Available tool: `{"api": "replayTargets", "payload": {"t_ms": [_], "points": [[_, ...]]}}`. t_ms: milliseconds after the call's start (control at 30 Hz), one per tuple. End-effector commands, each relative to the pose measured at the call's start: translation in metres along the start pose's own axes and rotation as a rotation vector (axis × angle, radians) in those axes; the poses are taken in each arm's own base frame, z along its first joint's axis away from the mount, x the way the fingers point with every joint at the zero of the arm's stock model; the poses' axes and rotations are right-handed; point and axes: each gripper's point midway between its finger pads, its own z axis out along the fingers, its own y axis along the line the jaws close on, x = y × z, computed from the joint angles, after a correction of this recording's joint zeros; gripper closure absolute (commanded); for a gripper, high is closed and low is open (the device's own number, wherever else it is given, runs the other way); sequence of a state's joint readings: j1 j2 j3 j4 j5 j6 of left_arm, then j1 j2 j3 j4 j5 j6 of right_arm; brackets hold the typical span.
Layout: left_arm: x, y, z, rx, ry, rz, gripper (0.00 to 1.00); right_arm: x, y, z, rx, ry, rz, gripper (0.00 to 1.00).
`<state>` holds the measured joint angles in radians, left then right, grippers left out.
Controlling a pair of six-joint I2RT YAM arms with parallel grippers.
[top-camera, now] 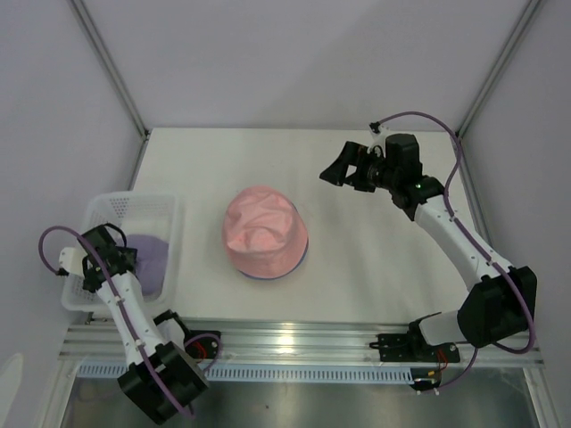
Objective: Stack the hats
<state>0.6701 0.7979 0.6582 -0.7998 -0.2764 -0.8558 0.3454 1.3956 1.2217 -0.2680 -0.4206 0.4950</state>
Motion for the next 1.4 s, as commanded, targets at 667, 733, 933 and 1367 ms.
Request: {"api": "replayTargets", "payload": {"t_ms": [667, 733, 933, 1367], "points": [[-0.046, -0.151, -0.313, 1.199, -0.022, 0.341, 0.99, -0.058, 0.012, -0.042, -0.062, -0.186, 0.018, 0.00], [-0.035, -0.160, -0.349, 1.369, 0.042, 0.390, 0.99, -0.060, 0.015, -0.048, -0.065, -0.204, 0.003, 0.00], [-0.001, -0.174, -0.421, 1.693, 0.176, 0.608, 0.99, -0.057, 0.018, -0.059, -0.072, -0.240, -0.028, 0.00], [0.114, -0.184, -0.425, 1.778, 0.486, 0.894, 0.99, -0.040, 0.013, -0.060, -0.081, -0.224, 0.003, 0.00]]}}
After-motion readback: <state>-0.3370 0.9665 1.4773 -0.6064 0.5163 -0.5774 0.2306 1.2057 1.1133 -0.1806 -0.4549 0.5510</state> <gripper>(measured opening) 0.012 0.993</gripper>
